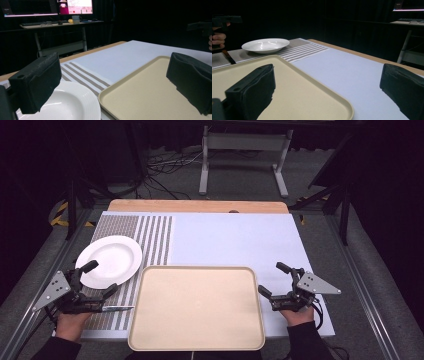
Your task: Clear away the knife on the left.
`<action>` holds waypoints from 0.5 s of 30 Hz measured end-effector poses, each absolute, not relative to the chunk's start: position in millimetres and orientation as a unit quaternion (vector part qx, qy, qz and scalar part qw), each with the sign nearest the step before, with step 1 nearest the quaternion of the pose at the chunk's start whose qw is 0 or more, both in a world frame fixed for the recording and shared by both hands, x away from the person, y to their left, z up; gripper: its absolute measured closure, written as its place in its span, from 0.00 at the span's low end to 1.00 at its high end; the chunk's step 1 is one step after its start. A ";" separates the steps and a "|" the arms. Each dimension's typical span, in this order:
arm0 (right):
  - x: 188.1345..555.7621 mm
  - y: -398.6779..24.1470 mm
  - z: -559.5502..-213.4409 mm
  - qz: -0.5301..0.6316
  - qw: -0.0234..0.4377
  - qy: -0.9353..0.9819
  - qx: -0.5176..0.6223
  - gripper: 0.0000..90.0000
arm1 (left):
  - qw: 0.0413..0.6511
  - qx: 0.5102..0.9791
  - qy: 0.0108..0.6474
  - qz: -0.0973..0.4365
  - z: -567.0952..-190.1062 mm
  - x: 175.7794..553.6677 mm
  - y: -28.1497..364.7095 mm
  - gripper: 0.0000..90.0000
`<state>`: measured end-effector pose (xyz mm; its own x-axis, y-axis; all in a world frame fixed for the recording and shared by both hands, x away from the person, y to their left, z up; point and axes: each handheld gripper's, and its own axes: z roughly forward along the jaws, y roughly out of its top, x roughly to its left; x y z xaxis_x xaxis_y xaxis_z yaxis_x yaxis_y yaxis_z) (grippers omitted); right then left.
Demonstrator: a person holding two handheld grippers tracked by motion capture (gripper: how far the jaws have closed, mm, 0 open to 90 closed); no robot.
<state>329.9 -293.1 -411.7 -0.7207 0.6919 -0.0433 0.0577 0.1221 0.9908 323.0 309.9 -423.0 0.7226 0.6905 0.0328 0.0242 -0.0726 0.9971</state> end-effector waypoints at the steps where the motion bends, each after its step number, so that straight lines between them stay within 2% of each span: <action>1: 330.0 -293.2 -411.6 0.607 0.262 0.702 0.267 0.01 | 0.627 0.685 0.262 0.264 -422.5 322.6 309.2 0.01; 11: 328.2 -295.6 -411.0 0.608 0.264 0.699 0.268 0.01 | 0.623 0.690 0.251 0.270 -415.9 318.4 308.2 0.01; 15: 327.4 -296.8 -410.0 0.610 0.264 0.697 0.269 0.01 | 0.608 0.704 0.241 0.275 -407.0 315.4 308.6 0.04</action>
